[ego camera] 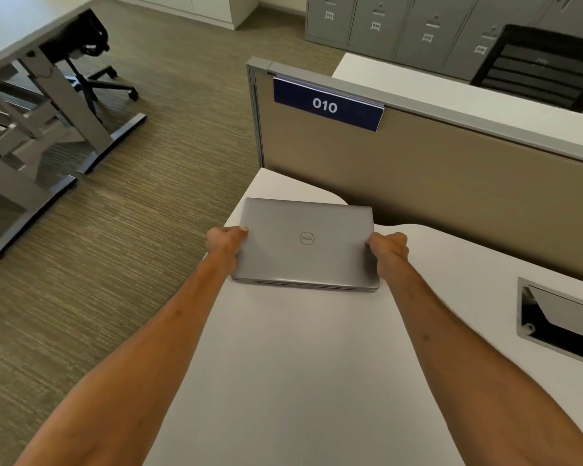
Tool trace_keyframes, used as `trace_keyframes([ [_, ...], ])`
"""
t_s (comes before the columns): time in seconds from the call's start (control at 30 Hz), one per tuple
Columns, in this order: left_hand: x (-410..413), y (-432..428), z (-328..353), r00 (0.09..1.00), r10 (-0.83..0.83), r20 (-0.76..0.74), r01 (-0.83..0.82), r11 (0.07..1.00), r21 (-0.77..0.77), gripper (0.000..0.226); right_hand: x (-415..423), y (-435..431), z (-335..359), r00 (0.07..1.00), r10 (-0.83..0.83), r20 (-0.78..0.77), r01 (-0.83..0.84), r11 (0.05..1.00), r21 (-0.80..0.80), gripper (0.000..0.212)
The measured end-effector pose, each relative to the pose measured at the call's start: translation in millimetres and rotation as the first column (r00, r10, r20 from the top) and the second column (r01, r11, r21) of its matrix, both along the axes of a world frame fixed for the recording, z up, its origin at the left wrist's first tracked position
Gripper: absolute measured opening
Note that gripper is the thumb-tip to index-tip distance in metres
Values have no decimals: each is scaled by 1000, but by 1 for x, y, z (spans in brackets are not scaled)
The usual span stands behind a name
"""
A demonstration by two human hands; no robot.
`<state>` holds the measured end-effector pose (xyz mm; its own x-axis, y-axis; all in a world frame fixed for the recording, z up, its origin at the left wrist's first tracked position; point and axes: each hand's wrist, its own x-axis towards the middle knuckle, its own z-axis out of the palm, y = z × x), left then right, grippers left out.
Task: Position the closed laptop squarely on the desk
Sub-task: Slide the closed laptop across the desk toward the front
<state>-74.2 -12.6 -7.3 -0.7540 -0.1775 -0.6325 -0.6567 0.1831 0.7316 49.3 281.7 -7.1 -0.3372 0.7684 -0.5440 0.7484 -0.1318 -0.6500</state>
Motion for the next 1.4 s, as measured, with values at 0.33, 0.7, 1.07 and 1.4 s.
trace_keyframes([
  [0.33,5,-10,11,994,24,106,-39,990,139,34,9,12,9,998,-28,-55,14,971,-239,50],
  [0.7,46,-32,6,975,7,224,-85,938,337,37,55,10,16,999,15,-29,-23,949,-314,36],
  [1.07,116,-30,20,982,48,184,-110,931,348,37,128,11,31,997,-33,-70,7,936,-353,20],
  [1.4,230,-6,49,988,26,149,-77,933,351,6,250,28,63,989,-99,-107,55,931,-361,8],
])
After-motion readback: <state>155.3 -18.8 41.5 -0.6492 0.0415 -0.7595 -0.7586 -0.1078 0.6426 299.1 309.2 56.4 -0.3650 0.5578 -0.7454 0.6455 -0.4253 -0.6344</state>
